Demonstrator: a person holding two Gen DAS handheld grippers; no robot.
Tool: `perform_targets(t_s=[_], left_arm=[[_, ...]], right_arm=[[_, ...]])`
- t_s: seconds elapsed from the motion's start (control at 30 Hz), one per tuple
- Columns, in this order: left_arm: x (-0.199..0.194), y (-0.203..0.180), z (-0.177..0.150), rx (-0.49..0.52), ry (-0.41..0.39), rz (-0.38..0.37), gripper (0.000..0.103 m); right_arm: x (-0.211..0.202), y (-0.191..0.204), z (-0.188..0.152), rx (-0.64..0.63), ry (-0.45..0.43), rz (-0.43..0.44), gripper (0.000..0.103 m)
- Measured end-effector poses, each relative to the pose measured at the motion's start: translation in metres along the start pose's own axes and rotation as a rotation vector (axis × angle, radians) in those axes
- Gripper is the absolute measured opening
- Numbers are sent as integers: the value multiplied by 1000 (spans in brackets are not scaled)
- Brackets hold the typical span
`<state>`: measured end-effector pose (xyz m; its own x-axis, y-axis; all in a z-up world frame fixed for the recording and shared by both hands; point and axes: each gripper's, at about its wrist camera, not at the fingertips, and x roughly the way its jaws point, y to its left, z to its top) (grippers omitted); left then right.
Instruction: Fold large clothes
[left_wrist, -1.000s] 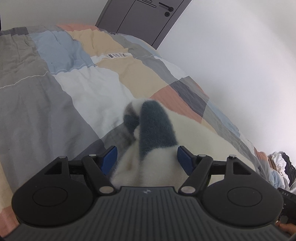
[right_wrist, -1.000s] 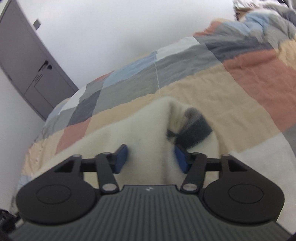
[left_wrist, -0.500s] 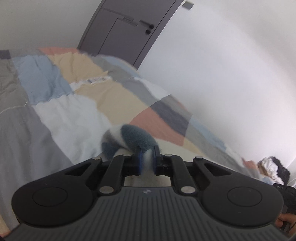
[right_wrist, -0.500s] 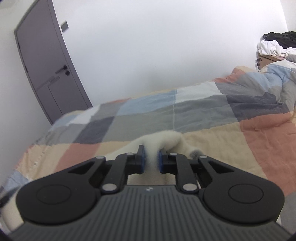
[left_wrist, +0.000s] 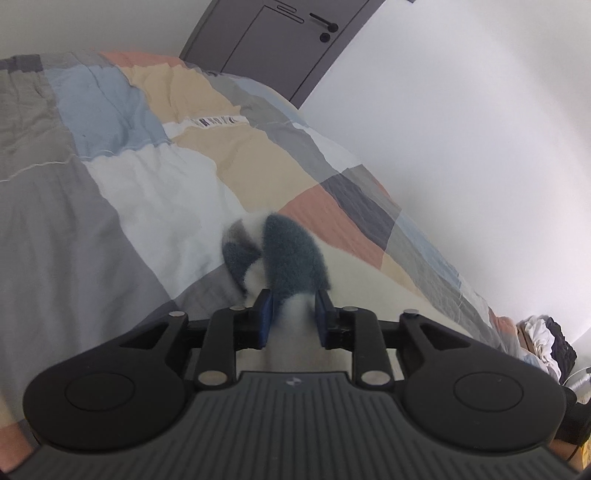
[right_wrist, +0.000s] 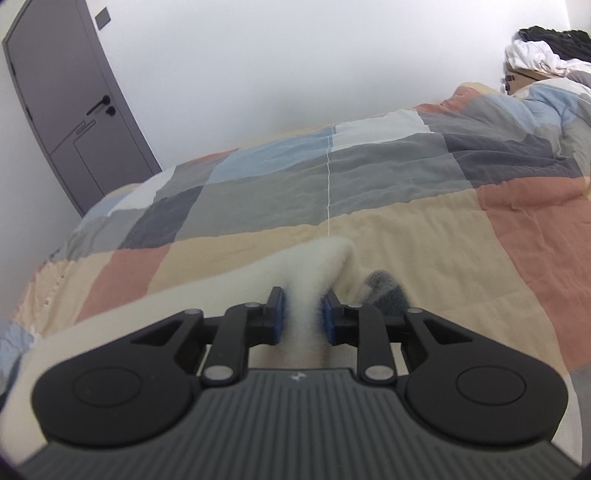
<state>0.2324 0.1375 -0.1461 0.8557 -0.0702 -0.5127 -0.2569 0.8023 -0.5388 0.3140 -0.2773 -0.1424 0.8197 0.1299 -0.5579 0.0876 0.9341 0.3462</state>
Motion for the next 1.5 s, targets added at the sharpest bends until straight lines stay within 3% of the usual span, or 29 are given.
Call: perform_targets(t_s=[0.1, 0.3, 0.47, 0.57, 0.63, 0.73, 0.9, 0.97, 1.1, 1.3, 1.5], left_arm=[[-26, -4, -8, 1, -20, -35, 54], [-61, -18, -33, 79, -2, -70, 67], [-62, -21, -53, -11, 70, -150, 79], [-56, -23, -66, -45, 100, -131, 83], [-46, -21, -72, -70, 146, -134, 84], [-28, -6, -80, -199, 239, -141, 87], [-6, 17, -87, -400, 290, -198, 93], [4, 26, -89, -498, 287, -233, 93], [19, 39, -98, -647, 181, -245, 94], [35, 33, -99, -676, 145, -277, 93], [39, 22, -84, -572, 119, -197, 91]], right_arm=[[-24, 2, -3, 20, -24, 21, 38], [-71, 3, -18, 99, -56, 151, 75], [-87, 10, -39, 136, 4, 246, 79], [-92, 14, -54, 189, 51, 297, 87], [-89, 18, -66, 220, 106, 336, 86], [-81, 25, -80, 244, 173, 372, 86], [-62, 29, -94, 328, 265, 411, 86], [-57, 28, -99, 362, 287, 420, 86], [-47, 25, -109, 447, 322, 422, 87], [-31, 23, -118, 556, 340, 430, 87], [-6, 29, -125, 694, 367, 471, 87]])
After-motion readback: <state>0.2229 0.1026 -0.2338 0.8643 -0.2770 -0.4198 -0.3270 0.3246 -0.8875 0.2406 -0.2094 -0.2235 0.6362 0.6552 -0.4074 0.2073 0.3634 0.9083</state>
